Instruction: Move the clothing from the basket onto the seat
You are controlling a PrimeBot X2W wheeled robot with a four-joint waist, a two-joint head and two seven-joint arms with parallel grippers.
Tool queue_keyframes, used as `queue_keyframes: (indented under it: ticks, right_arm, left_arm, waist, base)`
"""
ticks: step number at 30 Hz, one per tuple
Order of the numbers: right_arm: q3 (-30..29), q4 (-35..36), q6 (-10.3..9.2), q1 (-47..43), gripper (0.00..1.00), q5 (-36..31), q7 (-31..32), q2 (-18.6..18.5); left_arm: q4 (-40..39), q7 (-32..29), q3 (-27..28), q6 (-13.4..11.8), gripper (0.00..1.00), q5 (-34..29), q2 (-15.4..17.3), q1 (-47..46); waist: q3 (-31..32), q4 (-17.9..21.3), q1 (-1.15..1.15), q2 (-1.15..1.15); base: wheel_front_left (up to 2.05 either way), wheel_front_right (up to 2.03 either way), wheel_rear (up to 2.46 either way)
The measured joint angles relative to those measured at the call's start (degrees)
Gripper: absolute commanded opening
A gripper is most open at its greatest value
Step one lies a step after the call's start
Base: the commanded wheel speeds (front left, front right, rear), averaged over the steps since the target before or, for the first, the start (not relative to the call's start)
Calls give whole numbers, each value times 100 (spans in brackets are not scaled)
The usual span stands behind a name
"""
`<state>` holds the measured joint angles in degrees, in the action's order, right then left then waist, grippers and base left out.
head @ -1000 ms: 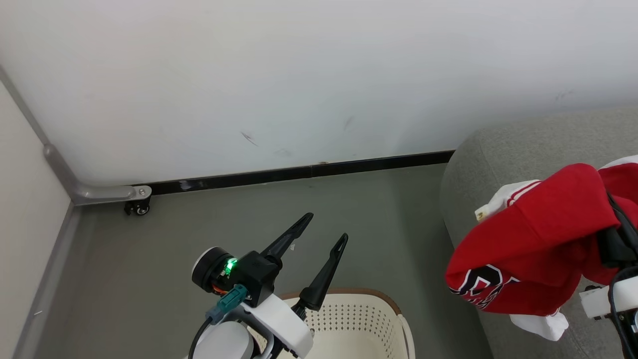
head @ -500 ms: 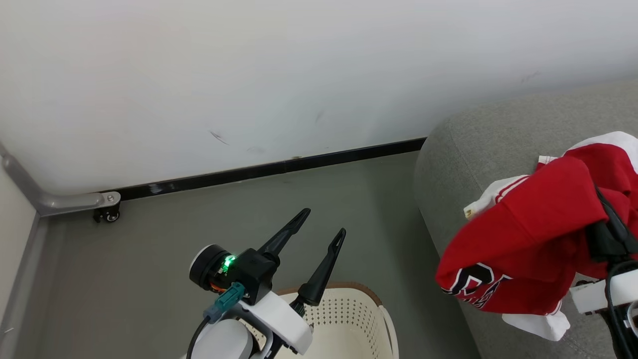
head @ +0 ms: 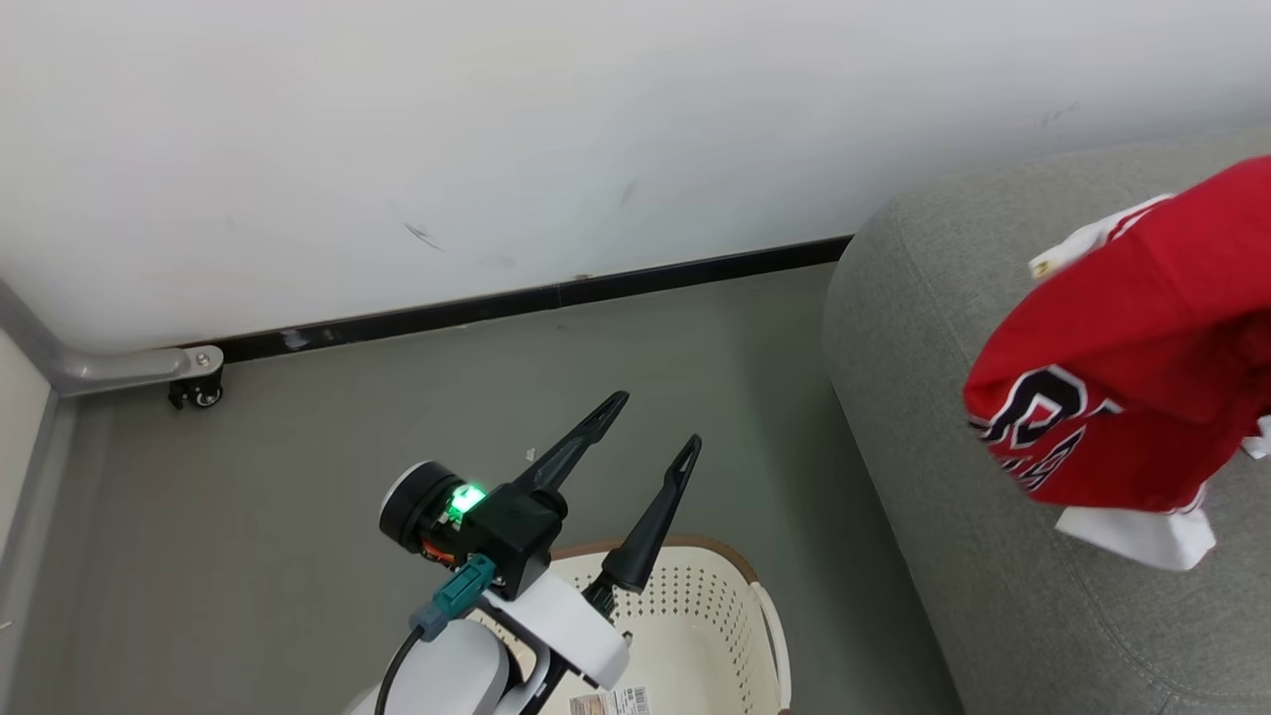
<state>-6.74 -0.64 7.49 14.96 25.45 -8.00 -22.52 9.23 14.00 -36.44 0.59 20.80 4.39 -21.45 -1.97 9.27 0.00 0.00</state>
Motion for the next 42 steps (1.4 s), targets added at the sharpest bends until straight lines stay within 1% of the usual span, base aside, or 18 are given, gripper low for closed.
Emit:
queue_keyframes:
  ticks: [7, 15, 21, 22, 23, 24, 31, 37, 42]
  right_arm:
    - [-96, -348, 0, 543, 0, 29, 274, -246]
    - [-325, -839, 0, 1183, 0, 36, 508, -539]
    - [-426, -1047, 1, 1852, 0, 33, 659, -909]
    - [-426, -1047, 1, 1852, 0, 33, 659, -909]
    - [-457, -1056, 1, 1975, 0, 20, 676, -985]
    - [-577, -1088, 1, 2349, 0, 12, 758, -1222]
    - [-808, -1472, 1, 2963, 0, 23, 858, -1775]
    - [-858, -1817, 1, 3005, 0, 24, 902, -1820]
    - [-872, -2224, 1, 2824, 0, 81, 817, -1513]
  left_arm:
    - [-131, -40, -292, 70, 100, -122, -18, -246]
    - [-292, -146, -720, 278, 100, -207, -82, -493]
    - [-338, -242, -931, 367, 100, -227, -101, -675]
    - [-338, -242, -931, 367, 100, -227, -101, -675]
    - [-346, -242, -960, 368, 100, -227, -104, -701]
    - [-358, -286, -1001, 368, 100, -227, -113, -784]
    - [-374, -292, -1029, 368, 100, -231, -119, -932]
    - [-389, -293, -1032, 366, 100, -266, -120, -1017]
    - [-405, -312, -1032, 358, 100, -303, -121, -1120]
  waist:
    - [-208, -28, 0, 0]
    - [-490, -29, 0, 0]
    - [-718, 11, 0, 0]
    - [-718, 11, 0, 0]
    - [-756, 20, 0, 0]
    - [-869, 52, 0, 0]
    - [-1128, 124, 0, 0]
    - [-1315, 148, 0, 0]
    - [-1505, 148, 0, 0]
  base:
    - [0, 0, 0]
    - [0, 0, 0]
    - [0, 0, 0]
    - [0, 0, 0]
    - [0, 0, 0]
    - [0, 0, 0]
    - [0, 0, 0]
    - [0, 0, 0]
    - [0, 0, 0]
